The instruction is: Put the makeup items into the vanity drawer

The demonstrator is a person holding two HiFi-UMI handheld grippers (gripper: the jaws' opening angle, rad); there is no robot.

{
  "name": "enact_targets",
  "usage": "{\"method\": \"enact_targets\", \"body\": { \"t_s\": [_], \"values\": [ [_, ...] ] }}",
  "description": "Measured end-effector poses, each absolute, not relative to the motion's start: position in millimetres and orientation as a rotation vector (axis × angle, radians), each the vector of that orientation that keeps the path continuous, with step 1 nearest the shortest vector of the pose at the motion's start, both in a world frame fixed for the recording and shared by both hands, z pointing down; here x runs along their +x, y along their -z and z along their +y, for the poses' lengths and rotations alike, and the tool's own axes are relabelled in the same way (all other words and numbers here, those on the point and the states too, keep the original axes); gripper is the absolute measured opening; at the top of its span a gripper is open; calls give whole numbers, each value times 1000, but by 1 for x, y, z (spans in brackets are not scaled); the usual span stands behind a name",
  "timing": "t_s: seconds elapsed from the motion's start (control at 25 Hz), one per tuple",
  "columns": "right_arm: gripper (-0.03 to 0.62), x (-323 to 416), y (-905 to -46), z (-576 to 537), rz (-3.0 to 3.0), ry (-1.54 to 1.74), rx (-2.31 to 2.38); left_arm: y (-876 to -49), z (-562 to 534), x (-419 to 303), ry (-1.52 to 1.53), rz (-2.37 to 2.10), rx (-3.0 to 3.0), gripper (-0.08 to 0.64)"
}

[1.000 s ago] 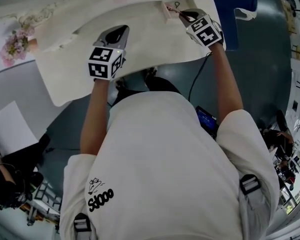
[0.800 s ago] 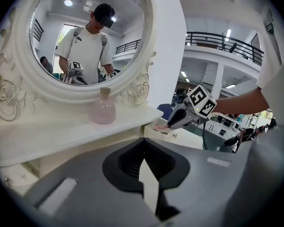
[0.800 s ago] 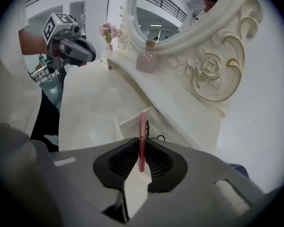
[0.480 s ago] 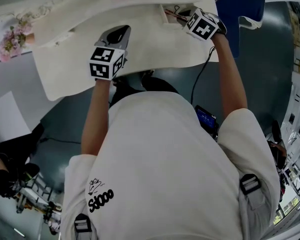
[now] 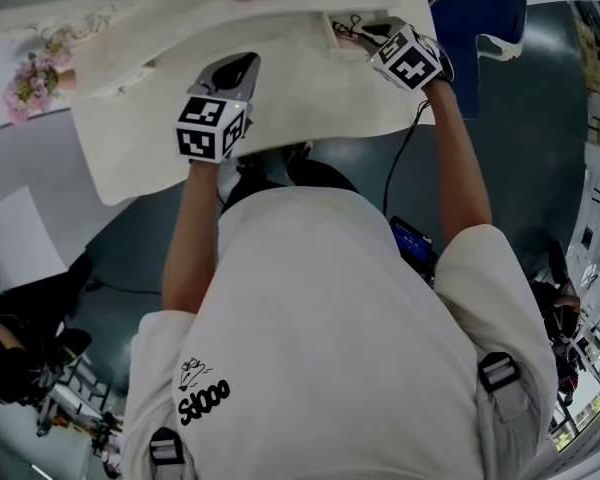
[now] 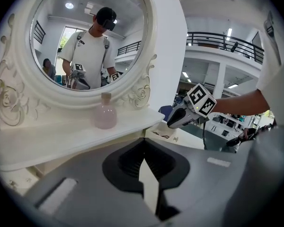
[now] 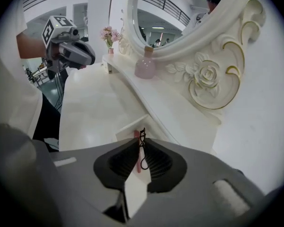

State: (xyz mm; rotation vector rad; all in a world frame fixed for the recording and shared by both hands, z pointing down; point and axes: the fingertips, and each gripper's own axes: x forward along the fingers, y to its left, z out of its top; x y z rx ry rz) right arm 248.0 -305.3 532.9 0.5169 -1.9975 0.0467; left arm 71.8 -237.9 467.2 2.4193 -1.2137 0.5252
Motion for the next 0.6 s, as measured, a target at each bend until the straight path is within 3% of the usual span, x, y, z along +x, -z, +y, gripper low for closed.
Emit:
{"method": "enact_targets", "body": {
  "t_s": [0.12,0.6],
  "values": [
    [3,241,-512,-303,-2045,-81,661,-451,-243,64,-511,-1209,2468,18],
    [2,153,-405,-311,-2234,-117,1082,-355,-304,-7,-378,-1238,2699,18]
  ]
}}
